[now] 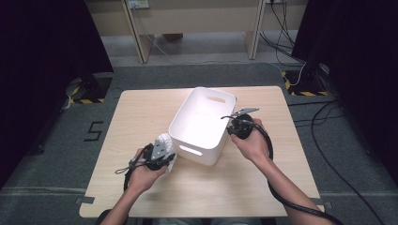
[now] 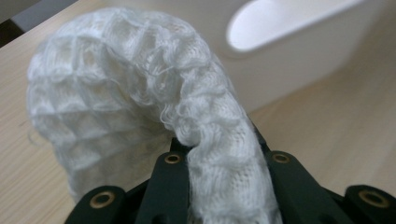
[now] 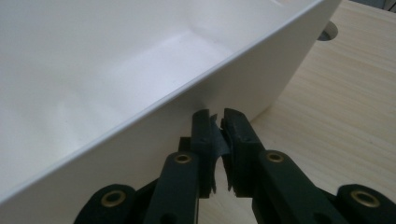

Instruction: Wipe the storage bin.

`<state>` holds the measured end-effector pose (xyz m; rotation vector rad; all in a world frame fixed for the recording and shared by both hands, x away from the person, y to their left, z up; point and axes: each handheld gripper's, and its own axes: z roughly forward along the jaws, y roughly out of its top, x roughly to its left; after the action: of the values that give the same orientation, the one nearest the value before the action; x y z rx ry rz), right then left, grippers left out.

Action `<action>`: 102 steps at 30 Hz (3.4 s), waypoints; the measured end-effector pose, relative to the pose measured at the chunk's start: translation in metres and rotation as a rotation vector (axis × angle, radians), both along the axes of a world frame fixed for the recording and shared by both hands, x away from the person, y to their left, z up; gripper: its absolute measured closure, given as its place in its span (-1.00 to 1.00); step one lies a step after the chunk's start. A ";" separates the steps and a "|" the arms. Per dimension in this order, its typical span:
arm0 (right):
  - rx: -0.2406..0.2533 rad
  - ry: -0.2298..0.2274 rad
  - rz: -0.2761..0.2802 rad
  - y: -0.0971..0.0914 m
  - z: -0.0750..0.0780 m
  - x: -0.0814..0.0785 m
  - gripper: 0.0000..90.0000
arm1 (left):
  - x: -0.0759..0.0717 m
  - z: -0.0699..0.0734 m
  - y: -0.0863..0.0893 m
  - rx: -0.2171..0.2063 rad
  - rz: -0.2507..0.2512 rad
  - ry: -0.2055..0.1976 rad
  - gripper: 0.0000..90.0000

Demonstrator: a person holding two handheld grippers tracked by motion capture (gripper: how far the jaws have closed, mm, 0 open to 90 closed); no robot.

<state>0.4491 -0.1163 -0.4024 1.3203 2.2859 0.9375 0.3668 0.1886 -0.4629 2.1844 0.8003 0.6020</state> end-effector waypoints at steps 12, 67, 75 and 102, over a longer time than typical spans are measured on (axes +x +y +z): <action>0.097 -0.045 -0.061 -0.004 0.024 0.002 0.53 | -0.011 0.002 -0.004 0.028 0.020 -0.005 0.71; 0.074 -0.097 -0.050 -0.002 0.018 -0.015 0.63 | -0.039 0.004 -0.030 0.001 0.029 -0.038 0.70; 0.076 -0.099 -0.051 0.000 0.012 -0.018 0.65 | -0.038 0.007 -0.030 -0.029 0.069 -0.026 0.70; 0.055 -0.118 -0.075 0.004 0.011 -0.021 0.67 | -0.026 0.013 -0.047 -0.078 0.219 -0.025 0.71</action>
<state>0.4286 -0.1122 -0.3915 1.3268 2.1218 1.0307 0.3411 0.1416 -0.4500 2.0300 1.0415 0.6925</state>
